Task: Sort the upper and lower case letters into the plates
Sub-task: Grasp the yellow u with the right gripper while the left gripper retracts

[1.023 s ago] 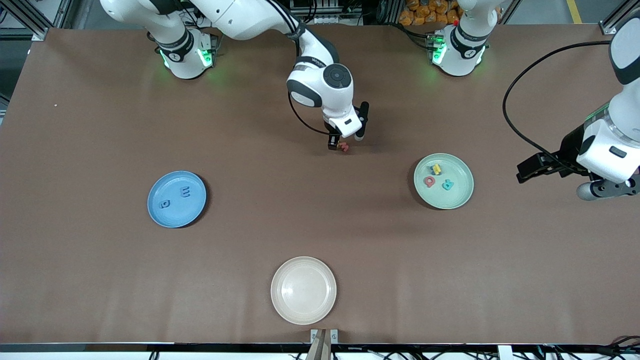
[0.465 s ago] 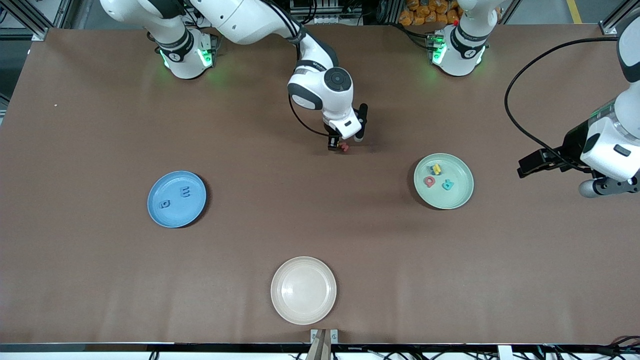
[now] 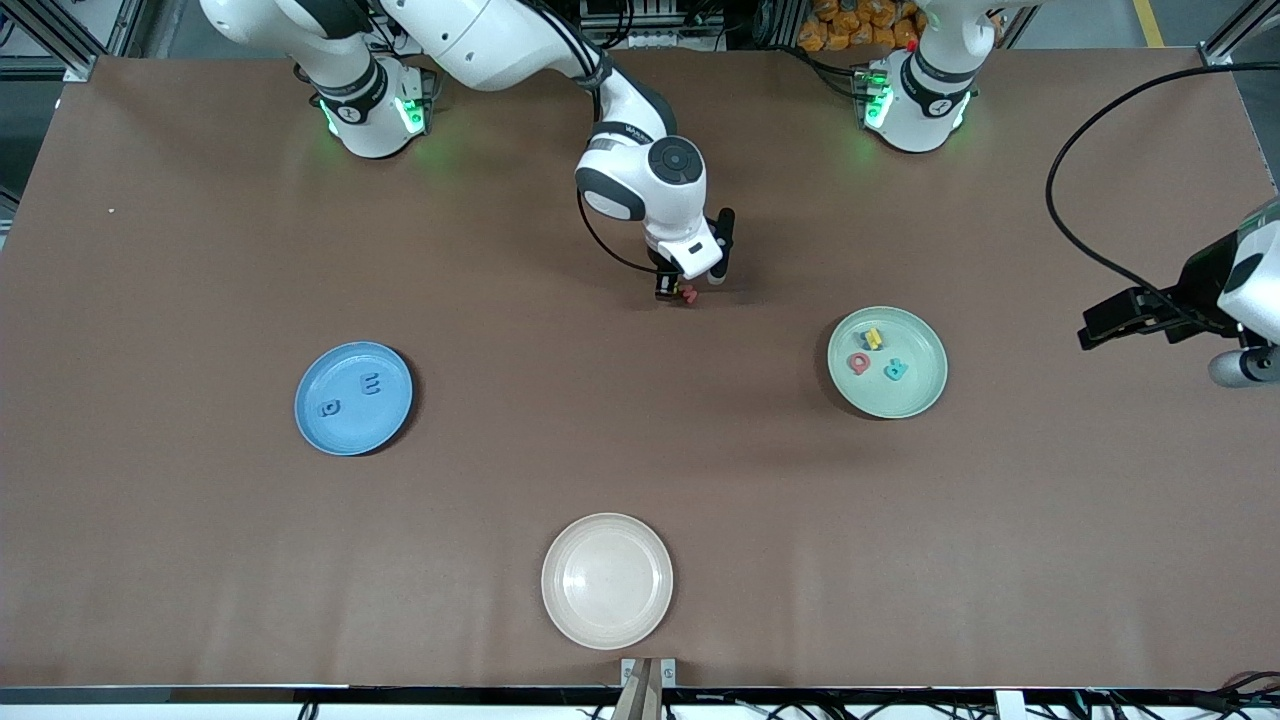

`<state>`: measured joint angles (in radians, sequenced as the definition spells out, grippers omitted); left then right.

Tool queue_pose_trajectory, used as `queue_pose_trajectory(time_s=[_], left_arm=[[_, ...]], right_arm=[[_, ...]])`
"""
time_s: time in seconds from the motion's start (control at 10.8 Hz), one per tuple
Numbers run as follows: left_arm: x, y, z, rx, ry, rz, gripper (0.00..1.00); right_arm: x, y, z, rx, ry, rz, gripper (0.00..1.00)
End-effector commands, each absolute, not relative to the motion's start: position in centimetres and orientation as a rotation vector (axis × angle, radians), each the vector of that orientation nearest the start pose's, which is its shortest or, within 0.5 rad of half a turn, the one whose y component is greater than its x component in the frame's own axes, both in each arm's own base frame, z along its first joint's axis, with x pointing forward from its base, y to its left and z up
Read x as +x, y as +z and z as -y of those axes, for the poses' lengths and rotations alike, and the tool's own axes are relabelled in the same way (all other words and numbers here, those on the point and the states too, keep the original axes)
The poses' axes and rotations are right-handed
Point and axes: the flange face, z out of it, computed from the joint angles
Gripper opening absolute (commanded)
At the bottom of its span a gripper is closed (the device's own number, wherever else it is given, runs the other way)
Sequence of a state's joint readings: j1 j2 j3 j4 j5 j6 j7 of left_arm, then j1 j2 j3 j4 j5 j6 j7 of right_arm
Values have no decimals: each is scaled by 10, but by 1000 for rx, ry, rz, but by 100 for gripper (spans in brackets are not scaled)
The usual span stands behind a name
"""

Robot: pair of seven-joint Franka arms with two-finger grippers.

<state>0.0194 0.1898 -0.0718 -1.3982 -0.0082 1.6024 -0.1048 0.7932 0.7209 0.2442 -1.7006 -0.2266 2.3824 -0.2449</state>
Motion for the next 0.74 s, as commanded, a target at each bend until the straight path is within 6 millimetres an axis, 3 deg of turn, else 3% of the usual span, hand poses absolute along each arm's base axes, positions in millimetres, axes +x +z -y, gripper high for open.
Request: queue_pose_trajectory(time_s=[0.0,0.19,0.37,0.46,0.56,0.65], left_arm=[[592,613,35,-3179,-26,14,100],[587,615,47,-3171,-28,-21,100],[588,612,41,-3172,-16,-6,100],[587,611,43,-3174,-7,-9,100],[587,611,44,-3177,-6,-11,100],[586,611,44,-3177,-6,-9,100]], right_arm=[[358,176,-575,-2416,1,2016,56],[359,175,-576,-2416,0,2011,52],[360,173,-579,-2422,-5,2003,41],[363,173,-578,-2415,-22,2038,13],[366,174,-577,-2414,-31,2050,0],[368,181,-578,-2411,-43,2047,0]])
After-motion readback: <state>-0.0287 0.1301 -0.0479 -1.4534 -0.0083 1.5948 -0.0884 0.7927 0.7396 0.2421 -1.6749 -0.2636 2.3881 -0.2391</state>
